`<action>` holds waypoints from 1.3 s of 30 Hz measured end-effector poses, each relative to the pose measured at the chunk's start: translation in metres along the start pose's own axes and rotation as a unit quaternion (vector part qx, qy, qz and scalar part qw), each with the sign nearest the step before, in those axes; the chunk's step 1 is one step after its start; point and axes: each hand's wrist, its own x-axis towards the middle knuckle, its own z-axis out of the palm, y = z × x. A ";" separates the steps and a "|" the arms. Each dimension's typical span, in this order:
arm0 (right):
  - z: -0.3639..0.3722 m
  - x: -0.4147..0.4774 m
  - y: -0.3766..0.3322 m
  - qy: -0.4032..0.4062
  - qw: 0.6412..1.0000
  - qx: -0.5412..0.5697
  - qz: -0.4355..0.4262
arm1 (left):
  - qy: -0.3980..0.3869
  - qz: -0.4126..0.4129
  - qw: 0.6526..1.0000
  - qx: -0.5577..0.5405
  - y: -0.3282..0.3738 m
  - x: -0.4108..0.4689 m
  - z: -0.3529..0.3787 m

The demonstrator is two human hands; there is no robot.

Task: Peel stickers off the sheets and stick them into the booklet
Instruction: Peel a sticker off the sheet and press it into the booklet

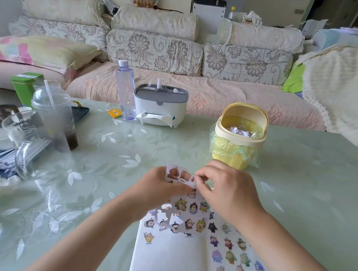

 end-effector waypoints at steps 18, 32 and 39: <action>0.000 0.009 -0.013 -0.129 0.913 0.223 0.317 | 0.051 -0.031 0.998 0.001 -0.002 0.000 -0.006; 0.018 0.009 -0.010 -0.217 0.869 0.240 0.373 | 0.187 0.147 0.888 0.395 -0.025 0.010 -0.010; 0.030 0.006 -0.003 -0.215 0.833 0.270 0.432 | 0.060 0.190 0.855 0.479 -0.040 0.014 -0.003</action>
